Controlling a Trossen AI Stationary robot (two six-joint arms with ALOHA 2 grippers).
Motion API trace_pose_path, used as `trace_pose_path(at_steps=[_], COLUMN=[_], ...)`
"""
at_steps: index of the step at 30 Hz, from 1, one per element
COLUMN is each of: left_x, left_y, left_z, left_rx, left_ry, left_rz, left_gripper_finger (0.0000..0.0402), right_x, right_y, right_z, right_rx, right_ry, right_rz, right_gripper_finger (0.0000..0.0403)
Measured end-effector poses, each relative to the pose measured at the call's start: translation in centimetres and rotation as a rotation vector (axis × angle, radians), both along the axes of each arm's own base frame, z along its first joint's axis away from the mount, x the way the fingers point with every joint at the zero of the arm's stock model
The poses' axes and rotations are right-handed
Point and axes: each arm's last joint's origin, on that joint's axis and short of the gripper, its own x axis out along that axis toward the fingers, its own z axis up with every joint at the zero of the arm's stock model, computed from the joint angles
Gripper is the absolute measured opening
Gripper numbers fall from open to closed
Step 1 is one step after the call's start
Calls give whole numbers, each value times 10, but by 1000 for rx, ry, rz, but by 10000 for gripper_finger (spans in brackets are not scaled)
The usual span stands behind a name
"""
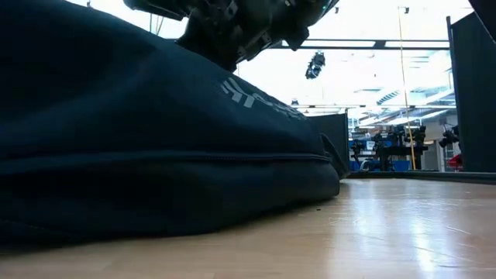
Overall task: Unpack backpack
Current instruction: Put the black charger cable into the backpack, then close the dark blue backpack
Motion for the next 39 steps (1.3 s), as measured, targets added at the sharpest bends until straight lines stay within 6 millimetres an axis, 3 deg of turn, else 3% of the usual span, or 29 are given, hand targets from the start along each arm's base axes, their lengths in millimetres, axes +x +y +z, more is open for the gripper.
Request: trace_pose_path(at_steps=[5,11,16,21,28,35,39], left_x=[0,0,0,-1,-1,-1,-1], left_y=[0,0,0,0,0,0,0], left_z=[0,0,0,-1,-2,-2,-2], left_rx=[0,1,2,-1,2,4,3], left_ry=[0,4,6,9,18,25,22], left_rz=[0,1,2,3,4,3,3], left_gripper_finger=[229,229,229,229,229,229,229], right_x=[-4,-22,-54,-87,-143,-212,-235], right_y=[7,1,-7,-31,-70,-110,-122], right_z=[11,48,82,83,57,-11,-42], right_rx=[-21,-69,-172,-193,30,241,297], right_ry=[-38,-30,63,223,206,142,169], right_rz=[29,-57,-251,-408,-489,-804,-939], right_gripper_finger=[180,281,294,256,206,195,196])
